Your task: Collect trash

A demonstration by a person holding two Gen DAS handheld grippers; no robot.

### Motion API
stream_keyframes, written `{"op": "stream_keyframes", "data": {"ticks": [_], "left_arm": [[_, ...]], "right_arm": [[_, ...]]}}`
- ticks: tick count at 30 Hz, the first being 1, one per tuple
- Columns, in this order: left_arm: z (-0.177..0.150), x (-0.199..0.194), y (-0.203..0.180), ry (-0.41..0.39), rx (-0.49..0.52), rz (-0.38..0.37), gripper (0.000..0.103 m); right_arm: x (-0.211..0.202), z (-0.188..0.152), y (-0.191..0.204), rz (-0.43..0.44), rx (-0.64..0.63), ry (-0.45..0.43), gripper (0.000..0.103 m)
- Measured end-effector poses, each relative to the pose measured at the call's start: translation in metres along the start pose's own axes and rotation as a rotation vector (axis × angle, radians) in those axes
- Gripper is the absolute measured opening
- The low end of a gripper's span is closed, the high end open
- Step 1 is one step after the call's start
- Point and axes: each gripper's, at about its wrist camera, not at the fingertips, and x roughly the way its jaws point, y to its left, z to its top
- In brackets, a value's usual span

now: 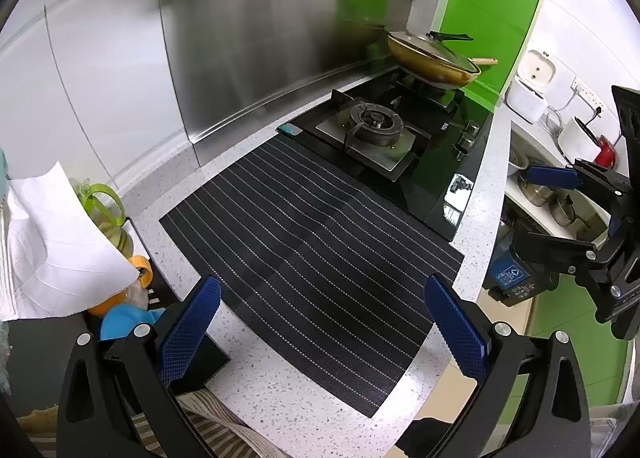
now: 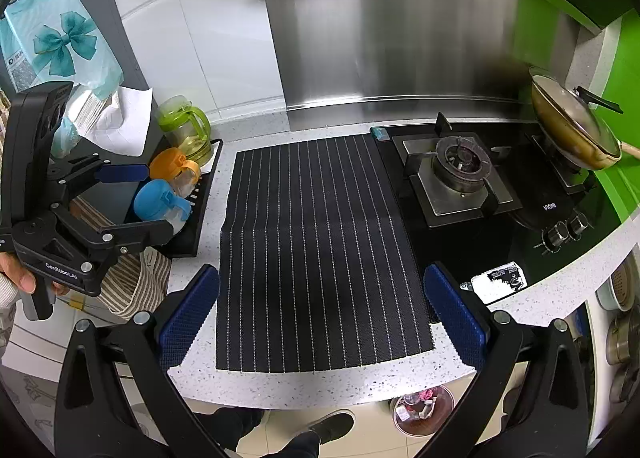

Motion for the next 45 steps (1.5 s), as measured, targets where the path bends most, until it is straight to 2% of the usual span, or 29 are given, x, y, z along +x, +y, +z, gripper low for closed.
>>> {"op": "stream_keyframes", "data": {"ticks": [45], "left_arm": [[-0.0065, 0.0005, -0.0004, 0.005, -0.001, 0.007, 0.098]], "right_arm": [[-0.0005, 0.0005, -0.0004, 0.001, 0.008, -0.002, 0.1]]}}
